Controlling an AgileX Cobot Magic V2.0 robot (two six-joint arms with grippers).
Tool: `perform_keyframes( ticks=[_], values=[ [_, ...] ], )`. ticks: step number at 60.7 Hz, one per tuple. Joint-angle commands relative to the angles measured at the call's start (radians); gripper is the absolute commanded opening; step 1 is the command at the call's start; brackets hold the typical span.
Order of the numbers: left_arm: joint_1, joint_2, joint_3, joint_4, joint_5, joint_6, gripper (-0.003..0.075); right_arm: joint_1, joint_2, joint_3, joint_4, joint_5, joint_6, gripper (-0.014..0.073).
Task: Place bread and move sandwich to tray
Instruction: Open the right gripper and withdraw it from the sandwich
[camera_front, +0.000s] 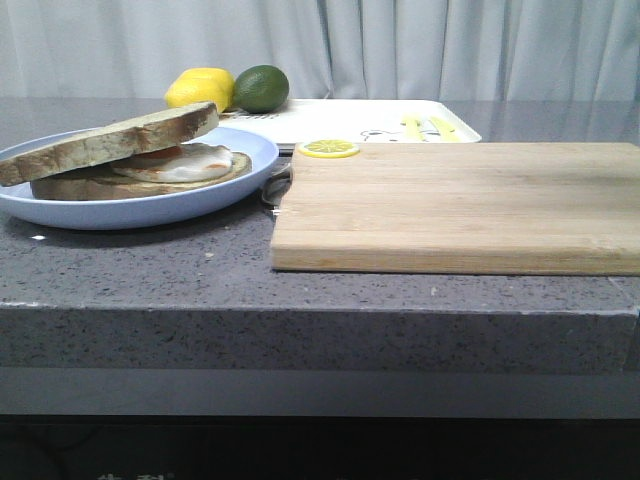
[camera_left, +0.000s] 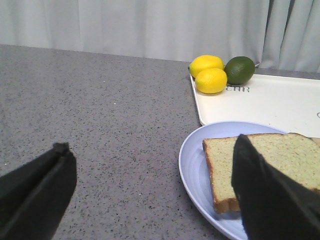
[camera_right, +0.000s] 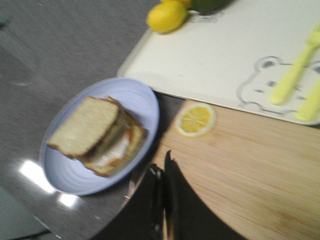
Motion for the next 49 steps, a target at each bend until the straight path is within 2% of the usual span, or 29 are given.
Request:
perform_keyframes(
  ticks=[1,8,13,21,35,49],
  values=[
    [-0.006,0.006,-0.035,0.0,-0.081,-0.005,0.0616,-0.043,-0.076,-0.024,-0.196,0.028,0.095,-0.006],
    [-0.006,0.006,-0.035,0.0,-0.081,-0.005,0.0616,-0.059,-0.157,0.004,-0.539,0.039,0.33,-0.006],
    [-0.006,0.006,-0.035,0.0,-0.081,-0.005,0.0616,-0.059,-0.224,0.065,-0.651,-0.013,0.387,-0.006],
    [-0.006,0.006,-0.035,0.0,-0.081,-0.005,0.0616,-0.059,-0.343,0.199,-0.651,-0.142,0.387,-0.006],
    [-0.006,0.006,-0.035,0.0,-0.081,-0.005,0.0616,-0.059,-0.61,0.54,-0.578,-0.394,0.387,-0.006],
    [-0.006,0.006,-0.035,0.0,-0.081,-0.005,0.0616,-0.059,-0.867,0.792,-0.514,-0.487,0.387,-0.006]
  ],
)
